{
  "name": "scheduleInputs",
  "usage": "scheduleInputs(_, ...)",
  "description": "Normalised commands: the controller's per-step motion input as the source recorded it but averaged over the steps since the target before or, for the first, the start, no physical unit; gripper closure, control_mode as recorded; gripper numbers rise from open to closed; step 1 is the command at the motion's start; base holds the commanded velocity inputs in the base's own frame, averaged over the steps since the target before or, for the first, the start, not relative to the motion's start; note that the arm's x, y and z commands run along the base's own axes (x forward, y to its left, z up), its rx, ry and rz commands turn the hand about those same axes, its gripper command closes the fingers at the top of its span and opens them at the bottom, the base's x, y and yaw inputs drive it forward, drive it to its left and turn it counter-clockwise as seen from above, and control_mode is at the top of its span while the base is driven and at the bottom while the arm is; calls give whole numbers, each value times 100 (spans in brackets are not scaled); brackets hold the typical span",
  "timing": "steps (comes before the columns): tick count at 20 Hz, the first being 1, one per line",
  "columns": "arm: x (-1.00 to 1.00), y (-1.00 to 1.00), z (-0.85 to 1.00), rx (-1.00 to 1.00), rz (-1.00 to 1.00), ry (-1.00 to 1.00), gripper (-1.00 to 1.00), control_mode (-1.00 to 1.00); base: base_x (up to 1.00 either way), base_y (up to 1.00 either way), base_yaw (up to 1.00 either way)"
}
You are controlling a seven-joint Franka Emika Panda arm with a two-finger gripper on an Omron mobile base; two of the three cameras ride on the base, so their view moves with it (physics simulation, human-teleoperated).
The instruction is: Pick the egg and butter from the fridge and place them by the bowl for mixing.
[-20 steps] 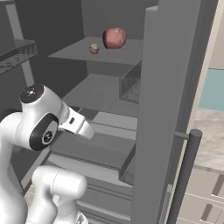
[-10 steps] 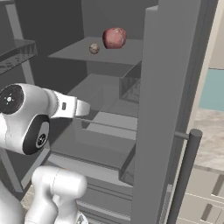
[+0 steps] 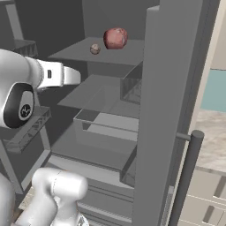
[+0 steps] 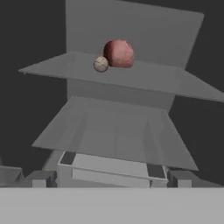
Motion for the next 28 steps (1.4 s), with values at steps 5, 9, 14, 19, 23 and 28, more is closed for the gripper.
scheduleInputs(5, 2, 0, 38, 0, 9, -3, -100, -100, 0, 0, 0)
scheduleInputs(9, 16, 0, 2, 3, 1, 0, -100, -100, 0, 0, 0)
scheduleInputs(14, 48, 0, 0, 1, -2, 4, -100, -100, 0, 0, 0)
scheduleInputs(19, 43, -1, 0, 4, -5, 0, -100, -100, 0, 0, 0)
scheduleInputs(23, 48, 0, 0, 17, -2, -6, -100, -100, 0, 0, 0)
scheduleInputs(28, 40, 14, -5, 6, 0, -2, -100, -100, 0, 0, 0)
